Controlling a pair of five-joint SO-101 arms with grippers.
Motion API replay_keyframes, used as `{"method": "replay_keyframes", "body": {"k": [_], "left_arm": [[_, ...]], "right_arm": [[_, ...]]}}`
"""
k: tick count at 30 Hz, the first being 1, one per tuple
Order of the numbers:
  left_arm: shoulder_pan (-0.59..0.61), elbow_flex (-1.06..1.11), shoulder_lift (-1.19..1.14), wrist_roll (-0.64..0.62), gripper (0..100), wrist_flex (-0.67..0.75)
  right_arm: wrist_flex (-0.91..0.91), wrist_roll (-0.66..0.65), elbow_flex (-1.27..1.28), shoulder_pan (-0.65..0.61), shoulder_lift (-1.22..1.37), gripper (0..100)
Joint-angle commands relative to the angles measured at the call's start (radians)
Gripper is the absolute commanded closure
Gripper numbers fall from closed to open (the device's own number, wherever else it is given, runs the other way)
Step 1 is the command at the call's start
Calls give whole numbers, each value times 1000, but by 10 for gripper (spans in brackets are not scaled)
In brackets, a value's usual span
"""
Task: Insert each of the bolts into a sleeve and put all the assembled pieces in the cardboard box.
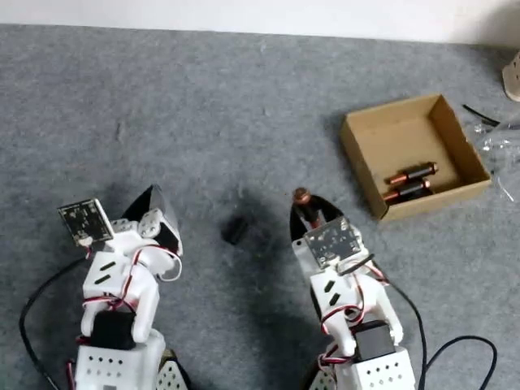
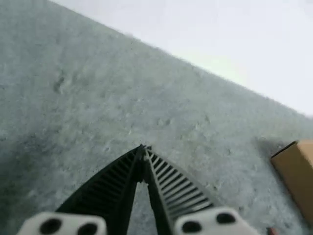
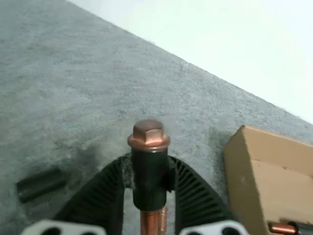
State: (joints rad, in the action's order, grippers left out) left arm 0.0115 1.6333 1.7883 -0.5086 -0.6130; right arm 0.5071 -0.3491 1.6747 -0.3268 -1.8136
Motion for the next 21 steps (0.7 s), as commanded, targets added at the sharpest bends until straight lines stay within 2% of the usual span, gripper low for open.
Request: {"method": "replay_keyframes", "body": {"k": [1,6,12,16,18,21], "left_arm": [[13,22,-7,6,986,-2],[22,48,-5,8,986,-2],[104,48,-5,8,986,0],[104,48,-5,8,986,0],[104,48,-5,8,986,0],[104,48,-5,8,986,0]], "right_arm": [[-51,-9,140,53,-15,992],[-48,-9,140,122,-15,992],[50,5,140,305,-15,993],[-51,206,139,417,-8,993],[-128,213,137,414,-2,993],[-170,114,136,354,-2,993]]}}
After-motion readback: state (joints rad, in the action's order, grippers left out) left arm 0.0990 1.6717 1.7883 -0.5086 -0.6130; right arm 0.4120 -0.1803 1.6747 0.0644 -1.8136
